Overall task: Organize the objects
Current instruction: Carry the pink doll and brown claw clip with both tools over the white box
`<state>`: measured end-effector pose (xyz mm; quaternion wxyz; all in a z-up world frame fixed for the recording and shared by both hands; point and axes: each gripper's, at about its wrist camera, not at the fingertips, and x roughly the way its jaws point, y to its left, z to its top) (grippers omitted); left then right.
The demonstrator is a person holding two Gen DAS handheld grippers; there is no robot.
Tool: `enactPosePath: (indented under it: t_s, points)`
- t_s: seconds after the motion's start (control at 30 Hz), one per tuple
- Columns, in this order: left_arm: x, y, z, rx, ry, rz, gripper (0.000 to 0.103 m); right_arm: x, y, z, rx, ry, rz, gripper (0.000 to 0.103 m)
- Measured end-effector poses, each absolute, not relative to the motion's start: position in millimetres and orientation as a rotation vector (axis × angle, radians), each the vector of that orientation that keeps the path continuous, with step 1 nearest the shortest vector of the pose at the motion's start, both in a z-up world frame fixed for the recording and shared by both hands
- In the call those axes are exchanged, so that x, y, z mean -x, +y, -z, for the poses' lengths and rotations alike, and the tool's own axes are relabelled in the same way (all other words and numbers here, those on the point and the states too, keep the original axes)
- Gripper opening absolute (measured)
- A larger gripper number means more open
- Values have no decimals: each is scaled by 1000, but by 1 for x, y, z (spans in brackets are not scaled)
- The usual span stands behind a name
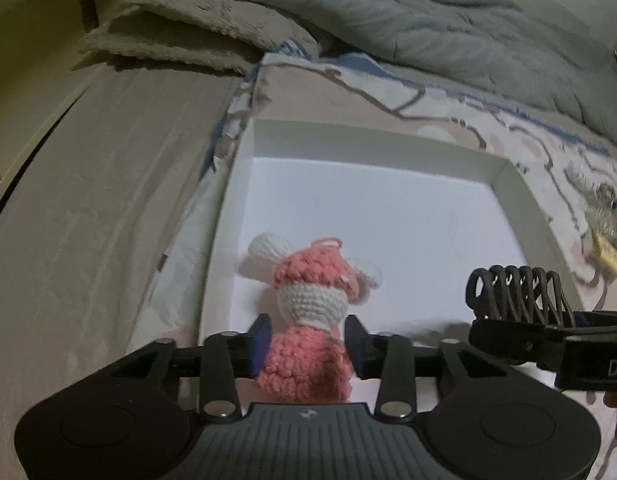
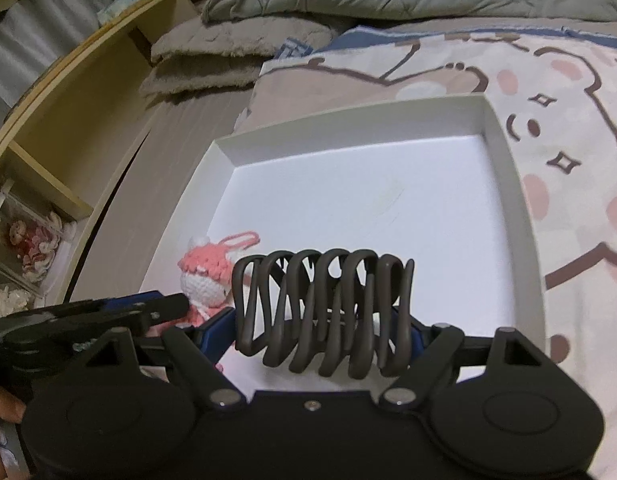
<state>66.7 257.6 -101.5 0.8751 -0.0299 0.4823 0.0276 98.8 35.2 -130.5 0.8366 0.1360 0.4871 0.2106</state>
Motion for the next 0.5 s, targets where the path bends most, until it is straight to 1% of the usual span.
enactPosePath:
  t_s: [0.13, 0.23, 0.37, 0.5]
  points:
    - [-74, 255, 111, 13, 1053, -74, 40, -96, 41, 139, -292, 1049, -438, 82]
    - [-72, 264, 110, 64, 1070, -90, 36, -96, 44, 143, -294, 1057, -428, 82]
    - [-64, 273, 107, 42, 1071, -114, 35, -100, 50, 145, -290, 1065, -435, 82]
    - [-59, 281, 103, 87, 1059, -110, 36, -102, 60, 147, -287, 1075, -456, 82]
